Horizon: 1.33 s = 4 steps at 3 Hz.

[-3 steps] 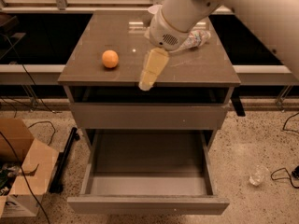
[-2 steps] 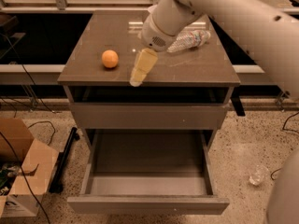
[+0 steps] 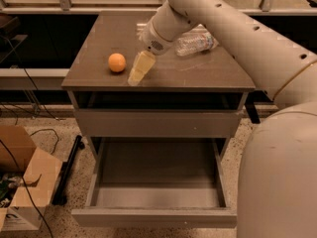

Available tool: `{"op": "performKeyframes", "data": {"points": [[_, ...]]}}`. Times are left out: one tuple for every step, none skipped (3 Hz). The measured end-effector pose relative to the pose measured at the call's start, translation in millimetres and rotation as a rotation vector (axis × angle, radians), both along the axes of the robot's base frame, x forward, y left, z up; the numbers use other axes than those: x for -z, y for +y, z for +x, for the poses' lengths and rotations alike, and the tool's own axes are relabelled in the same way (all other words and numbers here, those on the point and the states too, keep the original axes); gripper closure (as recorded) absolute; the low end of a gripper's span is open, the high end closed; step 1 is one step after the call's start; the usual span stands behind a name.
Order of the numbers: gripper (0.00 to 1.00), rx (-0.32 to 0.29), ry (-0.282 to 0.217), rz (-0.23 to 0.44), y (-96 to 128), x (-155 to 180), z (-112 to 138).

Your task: Place orange into middle drawer

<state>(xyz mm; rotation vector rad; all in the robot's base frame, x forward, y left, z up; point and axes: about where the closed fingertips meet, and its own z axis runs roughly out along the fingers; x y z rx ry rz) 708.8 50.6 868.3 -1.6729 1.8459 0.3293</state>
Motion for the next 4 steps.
{"op": "performKeyframes", "data": {"points": [[0.0,-0.002,0.002,0.004,21,26,28],[0.0,-0.012,0.031,0.007,33,50,39],[0.0,-0.019,0.03,0.003,35,47,39],[0.0,-0.048,0.019,0.005,46,37,34]]}}
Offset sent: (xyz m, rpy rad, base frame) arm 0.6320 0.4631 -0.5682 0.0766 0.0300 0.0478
